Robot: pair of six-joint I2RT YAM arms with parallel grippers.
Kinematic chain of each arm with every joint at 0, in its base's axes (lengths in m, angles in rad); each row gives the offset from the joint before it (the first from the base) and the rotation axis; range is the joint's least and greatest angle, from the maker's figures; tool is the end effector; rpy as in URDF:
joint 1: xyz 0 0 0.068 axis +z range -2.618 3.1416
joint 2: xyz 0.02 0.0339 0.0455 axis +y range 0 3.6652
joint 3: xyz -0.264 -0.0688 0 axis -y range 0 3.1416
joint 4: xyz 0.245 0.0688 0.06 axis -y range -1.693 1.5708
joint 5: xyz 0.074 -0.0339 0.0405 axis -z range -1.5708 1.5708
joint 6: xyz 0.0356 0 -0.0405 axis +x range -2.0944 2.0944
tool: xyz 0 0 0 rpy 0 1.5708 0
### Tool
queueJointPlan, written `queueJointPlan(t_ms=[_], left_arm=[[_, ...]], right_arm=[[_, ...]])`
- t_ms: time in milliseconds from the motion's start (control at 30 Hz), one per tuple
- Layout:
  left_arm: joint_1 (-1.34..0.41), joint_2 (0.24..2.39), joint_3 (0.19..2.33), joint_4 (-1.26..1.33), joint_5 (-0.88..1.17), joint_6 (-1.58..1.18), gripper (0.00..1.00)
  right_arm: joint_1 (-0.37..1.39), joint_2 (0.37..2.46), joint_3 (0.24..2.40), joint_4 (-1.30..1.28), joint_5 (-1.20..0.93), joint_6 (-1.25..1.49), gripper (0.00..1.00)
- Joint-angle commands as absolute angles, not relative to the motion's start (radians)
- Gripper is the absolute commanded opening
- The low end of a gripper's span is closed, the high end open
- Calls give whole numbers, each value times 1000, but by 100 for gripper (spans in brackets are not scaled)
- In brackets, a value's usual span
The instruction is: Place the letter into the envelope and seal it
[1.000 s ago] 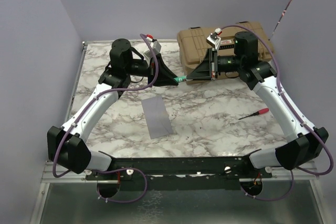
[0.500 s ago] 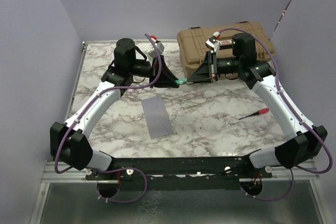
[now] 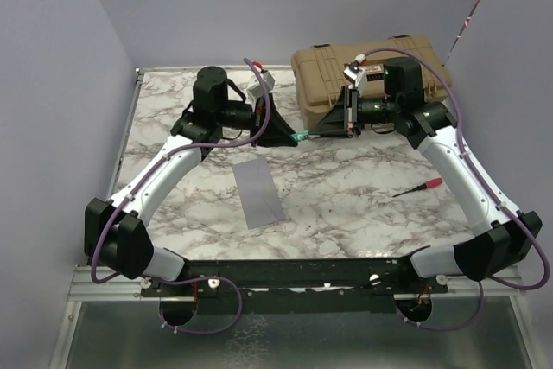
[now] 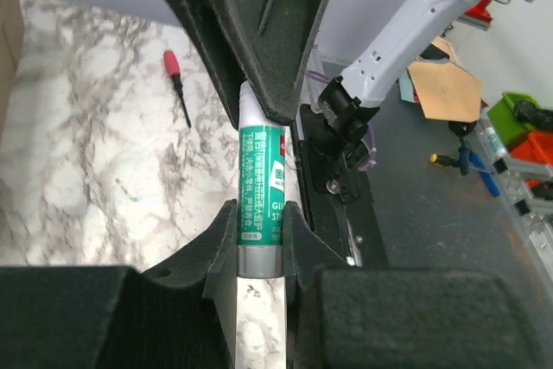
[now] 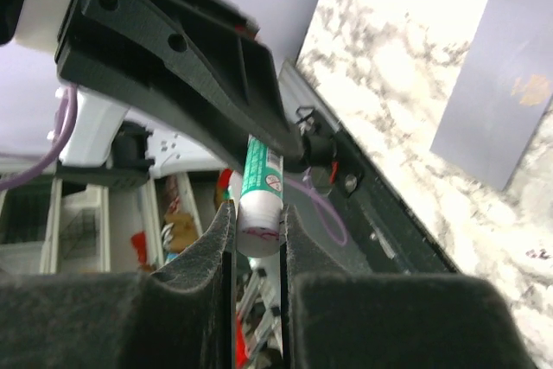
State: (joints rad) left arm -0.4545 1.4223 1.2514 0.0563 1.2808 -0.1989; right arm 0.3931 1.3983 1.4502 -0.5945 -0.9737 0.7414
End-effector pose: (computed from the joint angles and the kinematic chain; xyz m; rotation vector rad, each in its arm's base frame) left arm 0.2691 -0.1695 0.3824 1.2120 1.3983 -1.5288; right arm 0.2628 0.1409 0.3977 -0.2682 2.2950 1.6601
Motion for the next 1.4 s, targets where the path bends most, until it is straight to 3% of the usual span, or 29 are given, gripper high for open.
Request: queueJointPlan(t_ms=[0,67,100,233,433,600,733,933,1200,1267,1367], left_arm=[[-544,1391,1255,204,1019,-218,39],[-518,1369,1225,180,984,-224,66],[-504,1356,1206,173,962,-225,74],[-467,1301,1135,134,913,-208,97],[-431,1223,1081,50,761,-151,99],[-430,1196,1074,29,494,-207,99],[-426,1231,1124,-39,468,-251,99],[-426,1289,1149,-45,504,-309,99],[-426,1304,1153,-82,341,-416,99],[-425,1302,1157,-111,311,-443,99],[-424,1306,1194,-182,363,-464,99]], right_arm=[[469,1441,1414,-627,-799,719,0],[436,1417,1373,-632,-743,712,0],[421,1405,1349,-631,-714,713,0],[371,1341,1210,-551,-637,731,0],[291,1256,1001,-386,-571,763,0],[239,1192,830,-260,-457,792,0],[197,1177,678,-108,-408,855,0],[75,1345,548,226,-527,995,0],[6,1636,624,431,-657,1033,1],[6,1683,661,431,-658,1036,13],[-17,1695,702,390,-605,1038,47]])
